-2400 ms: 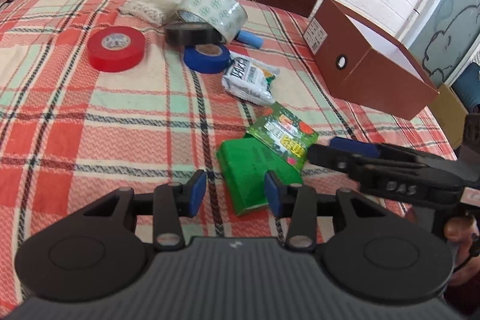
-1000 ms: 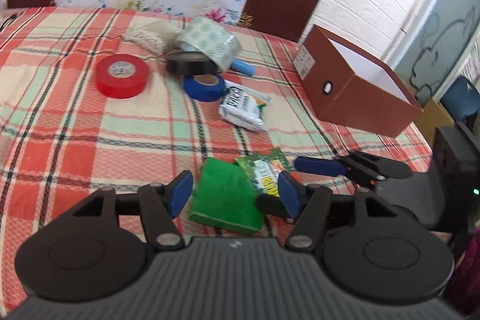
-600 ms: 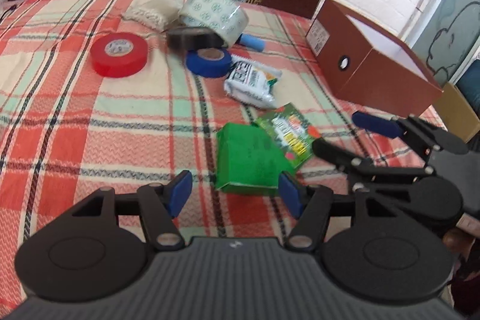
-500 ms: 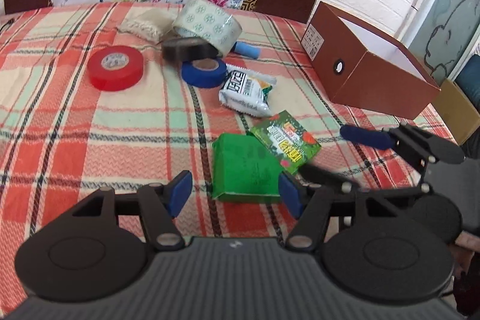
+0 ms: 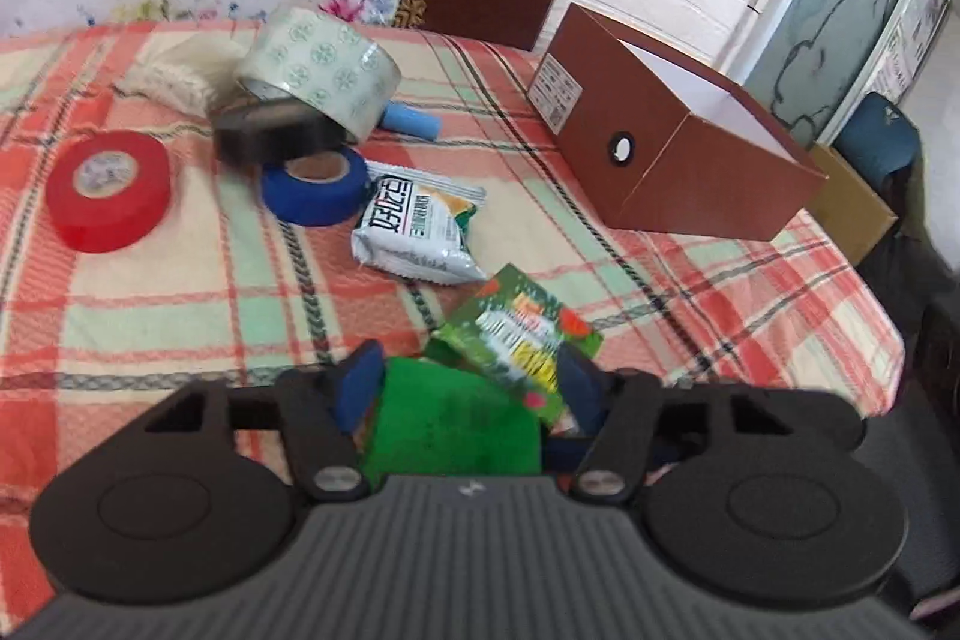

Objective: Organize objects
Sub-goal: 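Carry the green box into the brown box and open the left gripper, then grasp the green printed snack box with the left gripper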

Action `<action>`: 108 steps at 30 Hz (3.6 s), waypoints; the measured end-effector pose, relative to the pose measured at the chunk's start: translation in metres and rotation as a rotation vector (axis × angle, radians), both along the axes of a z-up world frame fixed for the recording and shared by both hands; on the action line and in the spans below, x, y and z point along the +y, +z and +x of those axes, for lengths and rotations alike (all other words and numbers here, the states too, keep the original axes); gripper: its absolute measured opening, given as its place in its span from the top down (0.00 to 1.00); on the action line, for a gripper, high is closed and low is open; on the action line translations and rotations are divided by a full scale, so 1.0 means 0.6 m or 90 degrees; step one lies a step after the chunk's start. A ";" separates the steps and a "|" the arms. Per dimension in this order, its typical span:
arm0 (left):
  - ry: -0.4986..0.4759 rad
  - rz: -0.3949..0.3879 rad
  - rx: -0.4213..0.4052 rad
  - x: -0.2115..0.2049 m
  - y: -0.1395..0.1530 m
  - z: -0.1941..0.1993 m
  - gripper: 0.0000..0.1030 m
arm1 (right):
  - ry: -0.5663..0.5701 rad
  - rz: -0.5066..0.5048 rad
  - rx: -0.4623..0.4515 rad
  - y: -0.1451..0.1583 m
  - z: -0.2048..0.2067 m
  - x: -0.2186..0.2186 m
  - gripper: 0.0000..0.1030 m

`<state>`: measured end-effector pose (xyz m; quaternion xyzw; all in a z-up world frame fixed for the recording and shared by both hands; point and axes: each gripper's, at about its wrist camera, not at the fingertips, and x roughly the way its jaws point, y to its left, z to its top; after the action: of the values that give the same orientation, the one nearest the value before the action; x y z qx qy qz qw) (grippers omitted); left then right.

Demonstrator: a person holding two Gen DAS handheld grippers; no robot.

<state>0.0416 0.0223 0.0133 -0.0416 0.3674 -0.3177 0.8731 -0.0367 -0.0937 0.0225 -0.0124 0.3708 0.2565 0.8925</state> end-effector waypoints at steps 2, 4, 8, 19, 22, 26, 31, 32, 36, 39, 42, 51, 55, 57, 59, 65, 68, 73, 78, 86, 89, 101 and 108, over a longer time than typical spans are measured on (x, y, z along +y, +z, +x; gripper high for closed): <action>-0.011 -0.020 0.010 0.011 0.005 -0.016 0.45 | -0.022 0.007 -0.006 0.002 0.003 -0.008 0.30; -0.005 -0.032 0.016 0.020 0.008 -0.032 0.45 | -0.027 0.009 -0.001 0.001 0.005 -0.014 0.27; 0.034 -0.033 0.043 0.038 0.001 -0.037 0.43 | 0.003 -0.009 -0.022 0.006 -0.003 0.001 0.27; 0.051 -0.026 0.098 0.049 -0.019 -0.045 0.56 | 0.015 -0.045 -0.030 -0.003 -0.010 0.015 0.35; 0.050 -0.017 0.069 0.042 0.004 -0.057 0.56 | 0.006 -0.056 -0.047 0.004 -0.018 0.017 0.37; 0.042 -0.030 0.039 0.035 0.044 -0.055 0.56 | -0.010 -0.032 -0.104 0.038 -0.032 -0.001 0.37; 0.023 0.010 0.024 -0.030 0.061 -0.045 0.56 | -0.051 -0.026 -0.113 0.048 -0.025 -0.036 0.38; 0.015 0.018 0.019 -0.046 0.065 -0.044 0.56 | -0.062 -0.022 -0.116 0.050 -0.025 -0.048 0.38; -0.017 0.046 0.000 -0.122 0.081 -0.038 0.56 | -0.121 -0.006 -0.123 0.061 -0.033 -0.103 0.39; -0.042 0.072 -0.011 -0.183 0.089 -0.036 0.55 | -0.170 0.007 -0.126 0.066 -0.042 -0.144 0.40; -0.068 0.093 -0.017 -0.237 0.095 -0.036 0.55 | -0.218 0.020 -0.127 0.069 -0.057 -0.184 0.41; -0.113 0.099 -0.081 -0.357 0.155 -0.027 0.51 | -0.314 0.052 -0.186 0.118 -0.064 -0.299 0.41; -0.112 0.060 -0.113 -0.393 0.196 0.011 0.51 | -0.340 0.050 -0.249 0.155 -0.034 -0.342 0.41; -0.104 0.043 -0.104 -0.412 0.202 0.039 0.51 | -0.353 0.047 -0.270 0.165 -0.010 -0.361 0.42; -0.099 0.035 -0.100 -0.429 0.201 0.064 0.51 | -0.363 0.041 -0.280 0.166 0.011 -0.379 0.42; -0.067 0.084 -0.075 -0.477 0.155 0.112 0.41 | -0.386 -0.014 -0.257 0.129 0.092 -0.403 0.31; -0.059 0.088 -0.076 -0.458 0.144 0.110 0.39 | -0.415 -0.007 -0.255 0.115 0.086 -0.413 0.30; -0.042 0.083 -0.140 -0.384 0.181 0.065 0.40 | -0.397 0.057 -0.292 0.115 0.014 -0.388 0.31; 0.021 0.137 -0.165 -0.303 0.180 0.035 0.40 | -0.327 0.103 -0.264 0.104 -0.038 -0.327 0.31; 0.126 0.190 -0.087 -0.156 0.104 0.014 0.40 | -0.230 0.083 -0.147 0.055 -0.040 -0.214 0.32; 0.159 0.201 -0.063 -0.115 0.084 0.012 0.40 | -0.213 0.079 -0.114 0.041 -0.035 -0.187 0.32; 0.208 0.192 -0.017 -0.030 0.036 0.014 0.40 | -0.199 0.025 -0.066 0.025 -0.035 -0.129 0.32; 0.214 0.178 0.000 -0.008 0.018 0.018 0.39 | -0.187 0.003 -0.051 0.019 -0.024 -0.114 0.32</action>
<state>0.0526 0.0173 0.0240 0.0192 0.3960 -0.1132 0.9110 -0.0514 -0.1619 0.0336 0.0337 0.3318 0.1234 0.9346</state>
